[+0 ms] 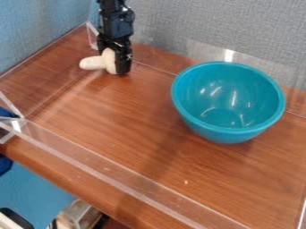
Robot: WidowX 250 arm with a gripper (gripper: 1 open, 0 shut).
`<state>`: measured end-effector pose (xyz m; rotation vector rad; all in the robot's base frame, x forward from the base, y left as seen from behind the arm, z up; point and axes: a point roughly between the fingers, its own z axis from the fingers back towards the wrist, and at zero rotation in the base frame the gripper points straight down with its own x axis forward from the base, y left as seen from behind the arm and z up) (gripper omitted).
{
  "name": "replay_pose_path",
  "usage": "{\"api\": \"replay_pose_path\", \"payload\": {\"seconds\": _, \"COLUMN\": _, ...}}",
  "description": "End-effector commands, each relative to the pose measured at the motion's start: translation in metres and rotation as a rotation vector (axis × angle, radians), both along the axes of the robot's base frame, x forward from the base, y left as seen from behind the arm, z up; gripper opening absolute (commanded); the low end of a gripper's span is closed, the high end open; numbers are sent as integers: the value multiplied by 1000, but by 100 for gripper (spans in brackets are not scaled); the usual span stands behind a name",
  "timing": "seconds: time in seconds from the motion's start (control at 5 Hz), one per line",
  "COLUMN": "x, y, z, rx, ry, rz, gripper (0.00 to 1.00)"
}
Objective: Put the mushroom in the blue bowl
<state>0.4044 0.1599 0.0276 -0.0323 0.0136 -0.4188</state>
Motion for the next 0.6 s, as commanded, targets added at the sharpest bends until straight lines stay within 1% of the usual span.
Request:
{"api": "replay_pose_path", "payload": {"seconds": 0.0, "x": 5, "y": -2, "z": 27, "rx": 20, "ry": -62, "rz": -13, "gripper": 100}}
{"api": "replay_pose_path", "payload": {"seconds": 0.2, "x": 5, "y": -6, "z": 28, "rx": 16, "ry": -61, "rz": -16, "gripper": 100}}
{"api": "replay_pose_path", "payload": {"seconds": 0.4, "x": 2, "y": -7, "z": 27, "rx": 13, "ry": -61, "rz": -3, "gripper": 100}}
